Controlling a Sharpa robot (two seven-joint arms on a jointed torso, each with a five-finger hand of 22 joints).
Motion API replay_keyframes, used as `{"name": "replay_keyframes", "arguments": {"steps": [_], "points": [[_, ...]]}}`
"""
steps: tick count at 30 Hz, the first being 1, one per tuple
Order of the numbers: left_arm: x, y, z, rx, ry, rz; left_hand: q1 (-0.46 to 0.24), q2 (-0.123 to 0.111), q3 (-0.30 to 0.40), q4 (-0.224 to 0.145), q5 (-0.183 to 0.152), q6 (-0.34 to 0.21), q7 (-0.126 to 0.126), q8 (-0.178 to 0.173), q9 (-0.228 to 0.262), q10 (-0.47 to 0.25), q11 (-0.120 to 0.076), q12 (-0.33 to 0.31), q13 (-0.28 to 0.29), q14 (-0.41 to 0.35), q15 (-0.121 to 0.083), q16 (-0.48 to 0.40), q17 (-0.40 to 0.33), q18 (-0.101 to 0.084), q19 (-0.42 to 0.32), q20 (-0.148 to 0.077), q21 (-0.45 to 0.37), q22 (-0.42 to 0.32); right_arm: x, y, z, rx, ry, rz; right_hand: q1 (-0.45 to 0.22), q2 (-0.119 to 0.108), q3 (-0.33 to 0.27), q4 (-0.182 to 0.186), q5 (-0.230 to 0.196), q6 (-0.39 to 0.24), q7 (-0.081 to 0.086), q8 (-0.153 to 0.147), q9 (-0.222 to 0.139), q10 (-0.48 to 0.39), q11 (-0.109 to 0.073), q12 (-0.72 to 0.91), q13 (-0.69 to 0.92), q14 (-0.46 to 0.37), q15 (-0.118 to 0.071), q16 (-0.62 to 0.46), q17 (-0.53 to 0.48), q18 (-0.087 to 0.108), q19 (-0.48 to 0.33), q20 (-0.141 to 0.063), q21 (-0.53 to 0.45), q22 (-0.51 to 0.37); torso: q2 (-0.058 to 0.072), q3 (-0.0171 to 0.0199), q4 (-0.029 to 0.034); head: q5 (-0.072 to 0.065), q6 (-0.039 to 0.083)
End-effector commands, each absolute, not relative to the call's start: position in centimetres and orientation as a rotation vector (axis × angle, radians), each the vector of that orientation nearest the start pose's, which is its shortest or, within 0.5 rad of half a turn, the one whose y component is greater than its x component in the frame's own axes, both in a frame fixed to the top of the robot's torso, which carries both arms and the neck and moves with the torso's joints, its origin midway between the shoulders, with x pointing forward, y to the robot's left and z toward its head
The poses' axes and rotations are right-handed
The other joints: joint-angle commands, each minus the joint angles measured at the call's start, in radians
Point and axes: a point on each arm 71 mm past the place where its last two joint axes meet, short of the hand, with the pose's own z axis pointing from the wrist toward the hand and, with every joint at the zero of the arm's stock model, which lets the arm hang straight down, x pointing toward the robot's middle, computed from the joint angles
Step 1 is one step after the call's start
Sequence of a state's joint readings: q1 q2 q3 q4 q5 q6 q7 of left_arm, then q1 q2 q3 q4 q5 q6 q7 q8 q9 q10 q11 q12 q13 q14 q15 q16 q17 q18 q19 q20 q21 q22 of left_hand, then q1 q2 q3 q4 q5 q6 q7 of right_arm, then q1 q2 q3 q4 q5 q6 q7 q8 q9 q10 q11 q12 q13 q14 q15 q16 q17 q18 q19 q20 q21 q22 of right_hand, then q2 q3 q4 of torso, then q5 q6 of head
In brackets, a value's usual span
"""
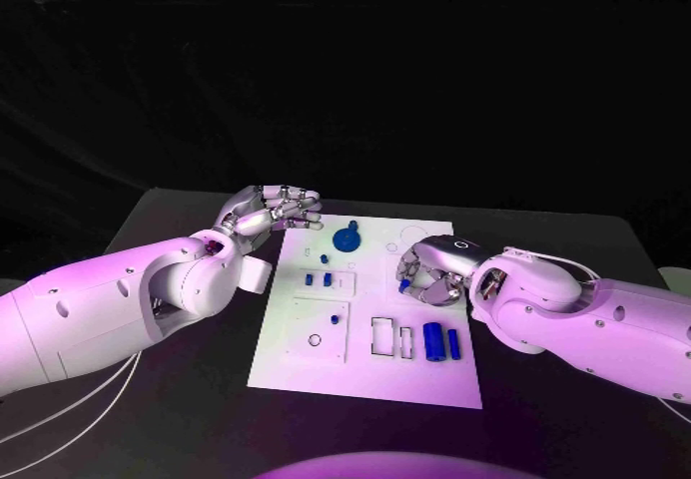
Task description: Assemble the parts on the task board
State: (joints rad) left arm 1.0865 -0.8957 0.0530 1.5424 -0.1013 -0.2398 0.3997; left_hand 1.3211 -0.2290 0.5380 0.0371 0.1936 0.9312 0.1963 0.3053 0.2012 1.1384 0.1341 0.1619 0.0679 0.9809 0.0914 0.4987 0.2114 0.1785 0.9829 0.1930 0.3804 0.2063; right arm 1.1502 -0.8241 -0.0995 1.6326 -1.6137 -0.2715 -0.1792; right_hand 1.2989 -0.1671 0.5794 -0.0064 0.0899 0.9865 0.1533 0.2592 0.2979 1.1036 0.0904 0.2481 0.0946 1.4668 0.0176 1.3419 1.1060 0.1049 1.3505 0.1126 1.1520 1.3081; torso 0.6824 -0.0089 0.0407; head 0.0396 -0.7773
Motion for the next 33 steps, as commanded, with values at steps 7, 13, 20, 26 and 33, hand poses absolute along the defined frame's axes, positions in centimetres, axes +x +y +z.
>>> {"name": "replay_keyframes", "arguments": {"steps": [7,13,20,26,33], "points": [[47.53,22.43,-19.3,-1.064,1.44,-1.607,0.01,0.006,-0.001,-0.005,0.002,-0.001,0.007,-0.005,-0.001,-0.001,0.007,-0.004,0.002,0.001,0.006,-0.007,0.002,0.001,0.005,0.0,-0.007,-0.002,44.24,-15.5,-22.49,-0.353,1.726,0.628,-0.002,0.014,0.012,0.004,-0.014,0.019,-0.002,0.01,0.005,0.021,-0.005,-0.002,-0.004,0.01,-0.012,0.007,0.003,-0.013,0.013,-0.002,0.014,0.037,0.0,0.0012,-0.0011,0.001,-0.003],[47.52,22.43,-19.31,-1.065,1.442,-1.607,0.01,0.006,-0.001,-0.005,0.002,-0.001,0.007,-0.005,-0.001,-0.001,0.007,-0.004,0.002,0.001,0.006,-0.007,0.002,0.001,0.005,0.0,-0.007,-0.002,44.4,-15.39,-22.75,-0.352,1.712,0.593,-0.013,0.016,0.016,0.015,-0.018,0.018,-0.001,0.009,0.006,0.017,-0.004,-0.012,-0.009,0.01,-0.011,0.006,0.0,-0.012,0.012,-0.002,0.009,0.036,0.0,0.0015,0.0001,0.0,-0.004],[47.54,22.43,-19.33,-1.065,1.443,-1.607,0.01,0.006,-0.001,-0.005,0.002,-0.001,0.007,-0.005,-0.001,-0.001,0.007,-0.004,0.002,0.001,0.006,-0.007,0.002,0.001,0.005,0.0,-0.007,-0.002,44.41,-15.3,-22.8,-0.355,1.699,0.573,0.005,0.027,0.036,0.006,-0.035,0.026,-0.004,0.014,0.011,0.03,-0.008,-0.013,-0.01,0.011,-0.014,0.007,0.001,-0.013,0.015,-0.004,0.014,0.04,-0.001,0.0006,-0.0013,-0.001,-0.003],[47.54,22.42,-19.34,-1.066,1.444,-1.607,0.01,0.006,-0.001,-0.005,0.002,-0.001,0.007,-0.005,-0.001,-0.001,0.007,-0.004,0.002,0.001,0.006,-0.007,0.002,0.001,0.005,0.0,-0.007,-0.002,44.39,-15.23,-22.93,-0.36,1.704,0.565,0.007,0.027,0.039,0.004,-0.035,0.03,-0.006,0.016,0.012,0.035,-0.009,-0.012,-0.01,0.011,-0.015,0.008,0.002,-0.014,0.017,-0.005,0.016,0.042,-0.001,0.0002,-0.0006,-0.003,-0.002],[47.54,22.46,-19.34,-1.067,1.445,-1.605,0.01,0.008,-0.001,-0.005,0.002,-0.001,0.008,-0.006,-0.001,-0.001,0.008,-0.005,0.002,0.001,0.006,-0.009,0.003,0.001,0.005,0.0,-0.008,-0.003,44.36,-15.24,-23.1,-0.363,1.717,0.559,0.006,0.024,0.04,0.002,-0.036,0.037,-0.009,0.021,0.016,0.043,-0.011,-0.01,-0.009,0.011,-0.017,0.008,0.001,-0.013,0.016,-0.007,0.015,0.042,-0.001,-0.0001,0.0001,-0.005,-0.002]]}}
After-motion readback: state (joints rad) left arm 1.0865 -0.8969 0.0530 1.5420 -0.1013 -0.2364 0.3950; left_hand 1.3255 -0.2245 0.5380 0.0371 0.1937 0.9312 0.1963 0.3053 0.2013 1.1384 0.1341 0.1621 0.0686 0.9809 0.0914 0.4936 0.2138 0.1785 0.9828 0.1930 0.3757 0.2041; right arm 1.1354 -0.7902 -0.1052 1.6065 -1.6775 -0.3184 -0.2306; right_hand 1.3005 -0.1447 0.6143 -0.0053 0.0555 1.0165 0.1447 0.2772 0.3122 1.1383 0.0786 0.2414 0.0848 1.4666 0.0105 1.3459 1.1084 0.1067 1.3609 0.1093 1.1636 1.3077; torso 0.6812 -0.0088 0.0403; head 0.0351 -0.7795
